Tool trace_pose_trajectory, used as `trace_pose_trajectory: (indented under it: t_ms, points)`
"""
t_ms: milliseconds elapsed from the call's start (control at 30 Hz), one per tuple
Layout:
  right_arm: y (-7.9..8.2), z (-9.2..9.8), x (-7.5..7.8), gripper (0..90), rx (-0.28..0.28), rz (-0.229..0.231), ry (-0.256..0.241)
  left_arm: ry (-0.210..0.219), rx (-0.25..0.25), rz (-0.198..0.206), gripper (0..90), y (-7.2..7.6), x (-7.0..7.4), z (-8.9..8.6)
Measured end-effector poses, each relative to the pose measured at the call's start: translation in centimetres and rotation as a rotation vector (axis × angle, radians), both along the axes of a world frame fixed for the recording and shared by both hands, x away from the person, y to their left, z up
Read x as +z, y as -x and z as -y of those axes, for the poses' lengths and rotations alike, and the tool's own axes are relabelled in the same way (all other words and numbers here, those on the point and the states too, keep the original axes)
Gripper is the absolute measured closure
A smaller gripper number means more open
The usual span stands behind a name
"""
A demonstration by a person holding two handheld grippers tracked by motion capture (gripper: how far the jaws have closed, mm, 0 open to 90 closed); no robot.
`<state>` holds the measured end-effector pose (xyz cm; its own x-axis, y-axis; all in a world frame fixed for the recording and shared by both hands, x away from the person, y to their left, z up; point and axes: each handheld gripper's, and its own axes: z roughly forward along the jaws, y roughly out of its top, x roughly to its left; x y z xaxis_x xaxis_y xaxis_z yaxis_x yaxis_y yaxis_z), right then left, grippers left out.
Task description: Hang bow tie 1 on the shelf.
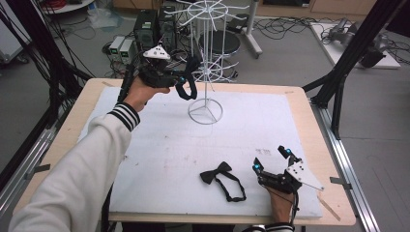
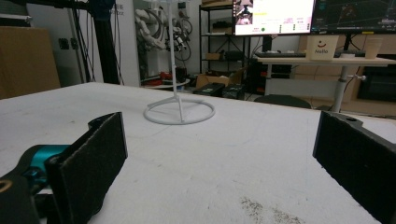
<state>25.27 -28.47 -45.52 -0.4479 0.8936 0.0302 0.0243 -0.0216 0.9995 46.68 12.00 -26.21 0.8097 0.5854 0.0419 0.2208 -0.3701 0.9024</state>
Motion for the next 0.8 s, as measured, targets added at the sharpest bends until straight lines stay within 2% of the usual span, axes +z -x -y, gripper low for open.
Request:
trace_pose_trajectory:
  t_ms: [467, 500, 567, 633, 733, 800]
  points:
    - [-0.01, 0.01, 0.00, 2.2, 0.000, 0.000, 0.000, -0.021, 0.006, -0.011, 73.7, -0.12, 0.04, 0.17]
    - [0.00, 0.00, 0.00, 2.2, 0.000, 0.000, -0.001, -0.031, 0.011, -0.014, 71.9, -0.16, 0.07, 0.13]
    - [0.00, 0.00, 0.00, 2.2, 0.000, 0.000, -0.001, -0.025, 0.014, -0.033, 58.5, -0.22, -0.03, 0.15]
    - [0.00, 0.00, 0.00, 2.2, -0.001, 0.000, 0.000, -0.028, 0.008, -0.029, 47.0, -0.23, -0.01, 0.07]
    - [0.00, -0.01, 0.00, 2.2, 0.000, 0.000, -0.001, 0.007, -0.004, -0.022, 36.9, -0.14, 0.18, -0.07]
    - [-0.01, 0.00, -0.01, 2.2, -0.001, 0.002, 0.002, 0.012, -0.013, -0.019, 33.0, -0.03, 0.28, -0.15]
